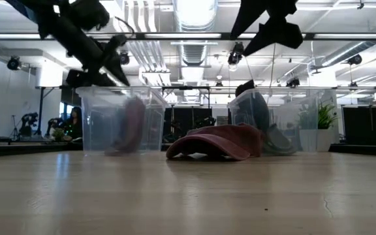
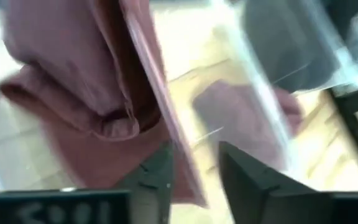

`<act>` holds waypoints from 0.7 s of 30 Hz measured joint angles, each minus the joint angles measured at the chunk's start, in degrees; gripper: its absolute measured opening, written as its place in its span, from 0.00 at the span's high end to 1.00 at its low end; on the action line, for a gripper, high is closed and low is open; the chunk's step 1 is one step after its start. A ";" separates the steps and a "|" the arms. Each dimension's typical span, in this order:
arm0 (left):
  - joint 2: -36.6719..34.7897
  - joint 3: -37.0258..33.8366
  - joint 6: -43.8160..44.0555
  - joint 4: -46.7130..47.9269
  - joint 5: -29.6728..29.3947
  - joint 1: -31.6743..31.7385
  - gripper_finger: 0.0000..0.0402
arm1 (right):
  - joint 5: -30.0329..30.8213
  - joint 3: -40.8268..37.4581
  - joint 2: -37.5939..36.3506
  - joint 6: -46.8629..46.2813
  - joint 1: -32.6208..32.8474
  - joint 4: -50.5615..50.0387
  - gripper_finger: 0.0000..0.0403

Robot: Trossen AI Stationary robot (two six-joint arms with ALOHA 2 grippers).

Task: Pick & Place hat
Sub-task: Put the right red cap into the left transparent bin, then put the red cap into the left transparent bin

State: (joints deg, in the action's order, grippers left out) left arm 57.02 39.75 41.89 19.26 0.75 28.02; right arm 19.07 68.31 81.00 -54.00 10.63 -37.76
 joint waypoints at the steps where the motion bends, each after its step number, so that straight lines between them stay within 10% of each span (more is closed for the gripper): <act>1: -0.92 0.59 -0.21 -0.03 -0.08 -0.21 0.64 | -0.44 -0.12 0.45 0.02 -0.02 0.09 0.47; 12: -9.27 8.52 -9.84 -8.32 0.21 -13.61 0.49 | -3.89 -1.04 10.57 0.00 -0.71 7.47 0.49; 21: -7.21 1.70 1.65 -5.64 -5.38 -32.29 0.50 | 5.37 -1.09 20.53 -4.52 -4.15 11.79 0.53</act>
State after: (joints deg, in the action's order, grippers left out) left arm 49.82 41.45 43.54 13.63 -4.64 -4.27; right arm 24.44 67.22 101.53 -58.52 6.48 -25.96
